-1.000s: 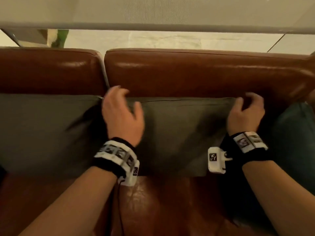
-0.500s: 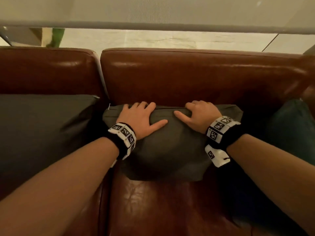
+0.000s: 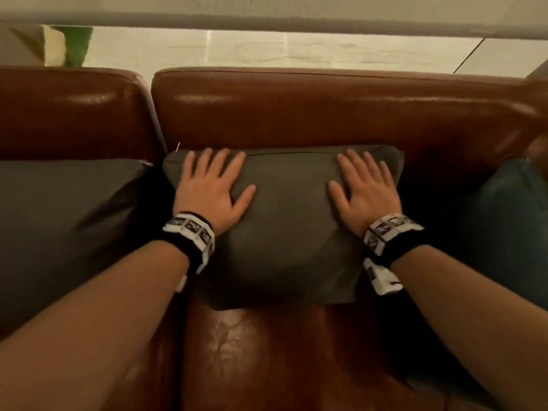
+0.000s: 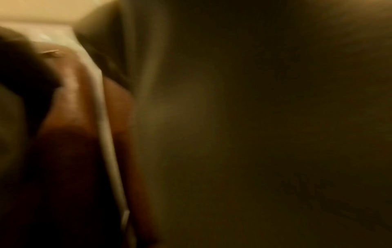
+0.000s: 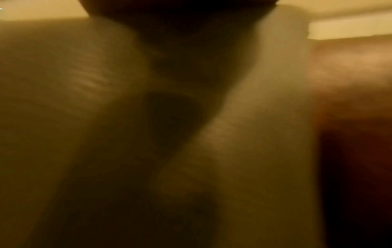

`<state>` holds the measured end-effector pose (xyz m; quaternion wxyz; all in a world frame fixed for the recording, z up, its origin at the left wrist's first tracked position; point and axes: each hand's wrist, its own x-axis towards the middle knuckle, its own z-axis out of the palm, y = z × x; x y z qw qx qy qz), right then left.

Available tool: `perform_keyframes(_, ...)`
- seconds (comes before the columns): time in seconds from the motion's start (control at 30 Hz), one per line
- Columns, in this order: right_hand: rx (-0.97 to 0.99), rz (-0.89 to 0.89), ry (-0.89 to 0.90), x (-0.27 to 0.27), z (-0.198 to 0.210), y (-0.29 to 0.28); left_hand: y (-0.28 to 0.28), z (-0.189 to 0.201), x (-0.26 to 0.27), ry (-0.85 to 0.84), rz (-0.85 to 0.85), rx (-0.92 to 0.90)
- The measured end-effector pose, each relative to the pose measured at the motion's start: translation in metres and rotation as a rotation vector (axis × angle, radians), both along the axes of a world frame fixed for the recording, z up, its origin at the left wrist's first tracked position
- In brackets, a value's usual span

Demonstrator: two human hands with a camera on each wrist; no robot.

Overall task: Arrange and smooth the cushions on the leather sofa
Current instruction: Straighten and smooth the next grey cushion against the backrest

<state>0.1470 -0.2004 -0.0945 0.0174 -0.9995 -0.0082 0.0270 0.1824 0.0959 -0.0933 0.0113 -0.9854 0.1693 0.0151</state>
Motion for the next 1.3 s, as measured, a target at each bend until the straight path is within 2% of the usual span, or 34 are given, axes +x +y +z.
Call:
perform_keyframes(0.1, -0.053, -0.052, 0.033, 0.005, 0.000, -0.017, 0.019, 0.007, 0.015, -0.003, 0.026, 0.066)
perform_keyframes(0.2, -0.007, -0.153, -0.053, -0.005, 0.010, 0.009, 0.009, 0.013, 0.000, -0.107, 0.084, -0.002)
perform_keyframes(0.23, 0.030, -0.126, -0.105, -0.012, 0.012, 0.028, -0.004, 0.013, -0.015, -0.135, 0.057, -0.064)
perform_keyframes(0.3, 0.076, 0.072, -0.172, -0.031, 0.006, 0.070, -0.033, 0.004, -0.049, -0.138, -0.110, -0.169)
perform_keyframes(0.37, 0.036, 0.220, -0.170, -0.040, -0.009, 0.088, -0.042, -0.011, -0.065, -0.114, -0.238, -0.160)
perform_keyframes(0.4, 0.030, 0.216, -0.163, -0.037, -0.014, 0.080, -0.036, -0.020, -0.059, -0.115, -0.237, -0.135)
perform_keyframes(0.57, -0.006, -0.138, -0.142, -0.022, -0.034, -0.014, 0.019, -0.033, -0.010, -0.122, -0.091, -0.039)
perform_keyframes(0.67, 0.033, -0.228, -0.179, -0.029, -0.023, -0.010, 0.008, -0.027, -0.026, -0.125, 0.016, -0.109)
perform_keyframes(0.73, 0.097, -0.135, -0.263, -0.040, -0.014, 0.025, -0.021, -0.025, -0.053, -0.150, 0.056, -0.182)
perform_keyframes(0.8, 0.126, 0.110, -0.303, -0.056, -0.022, 0.069, -0.050, -0.030, -0.080, -0.156, -0.063, -0.250)
perform_keyframes(0.87, 0.097, 0.210, -0.296, -0.063, -0.040, 0.086, -0.056, -0.040, -0.086, -0.172, -0.180, -0.239)
perform_keyframes(0.97, 0.051, 0.121, -0.320, -0.059, -0.066, 0.046, -0.022, -0.058, -0.060, -0.201, -0.202, -0.135)
perform_keyframes(1.1, 0.061, -0.031, -0.300, -0.062, -0.087, 0.001, 0.030, -0.069, -0.039, -0.139, 0.002, -0.120)
perform_keyframes(1.23, 0.154, -0.107, -0.403, -0.078, -0.071, 0.029, 0.016, -0.057, -0.067, -0.172, 0.177, -0.228)
perform_keyframes(1.3, 0.203, 0.048, -0.467, -0.092, -0.068, 0.065, -0.016, -0.053, -0.092, -0.246, 0.049, -0.325)
